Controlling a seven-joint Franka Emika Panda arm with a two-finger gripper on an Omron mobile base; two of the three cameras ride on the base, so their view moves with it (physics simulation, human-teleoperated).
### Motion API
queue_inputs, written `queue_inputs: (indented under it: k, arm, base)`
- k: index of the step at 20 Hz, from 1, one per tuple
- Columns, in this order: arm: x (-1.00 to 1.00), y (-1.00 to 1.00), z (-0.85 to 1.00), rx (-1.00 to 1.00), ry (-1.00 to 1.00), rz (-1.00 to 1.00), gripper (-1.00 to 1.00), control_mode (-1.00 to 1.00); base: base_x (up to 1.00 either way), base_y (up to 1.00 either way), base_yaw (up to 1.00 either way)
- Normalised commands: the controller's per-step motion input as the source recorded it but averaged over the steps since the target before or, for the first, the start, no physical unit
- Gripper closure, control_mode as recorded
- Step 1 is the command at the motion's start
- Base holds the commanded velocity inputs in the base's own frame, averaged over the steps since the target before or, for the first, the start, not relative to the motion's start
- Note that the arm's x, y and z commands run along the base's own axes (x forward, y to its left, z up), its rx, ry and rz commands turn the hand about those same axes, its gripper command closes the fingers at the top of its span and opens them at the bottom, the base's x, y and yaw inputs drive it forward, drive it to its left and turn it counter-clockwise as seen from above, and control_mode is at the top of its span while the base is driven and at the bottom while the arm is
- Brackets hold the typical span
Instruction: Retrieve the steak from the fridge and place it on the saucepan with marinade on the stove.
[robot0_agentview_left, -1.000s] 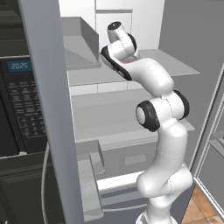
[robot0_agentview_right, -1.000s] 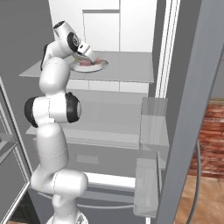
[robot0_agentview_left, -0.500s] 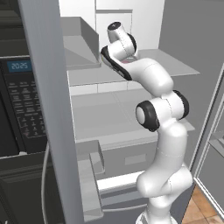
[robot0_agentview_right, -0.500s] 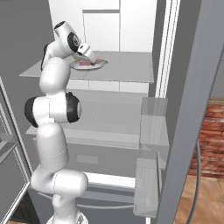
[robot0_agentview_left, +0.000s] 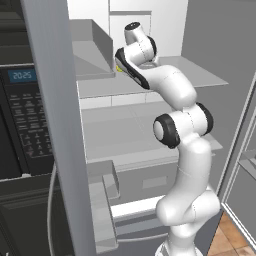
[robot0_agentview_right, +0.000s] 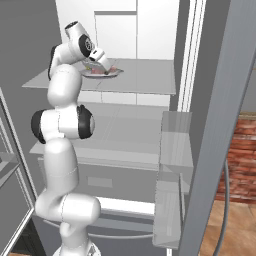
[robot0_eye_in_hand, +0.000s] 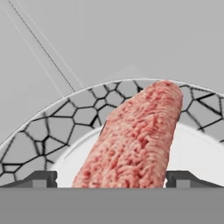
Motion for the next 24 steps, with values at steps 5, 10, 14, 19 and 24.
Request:
queue_inputs:
  k: [5,10,14,19,24]
  arm:
    - [0.0,0.0,-0.07,0.0,0.01,0.0,1.0,-1.0]
    - [0.0,0.0,0.0,0.0,0.0,0.0,1.0,-1.0]
    - [-0.02,0.0,0.0,0.0,-0.01,0.0,1.0,-1.0]
    - [-0.35,0.0,0.0,0.0,-0.14,0.03,1.0,-1.0]
    - [-0.42,-0.06,0.0,0.0,-0.17,0.11,1.0,-1.0]
  base:
    - [0.0,0.0,0.0]
    - [0.0,0.0,0.0]
    - [0.0,0.0,0.0]
    - [0.0,0.0,0.0]
    - [0.0,0.0,0.0]
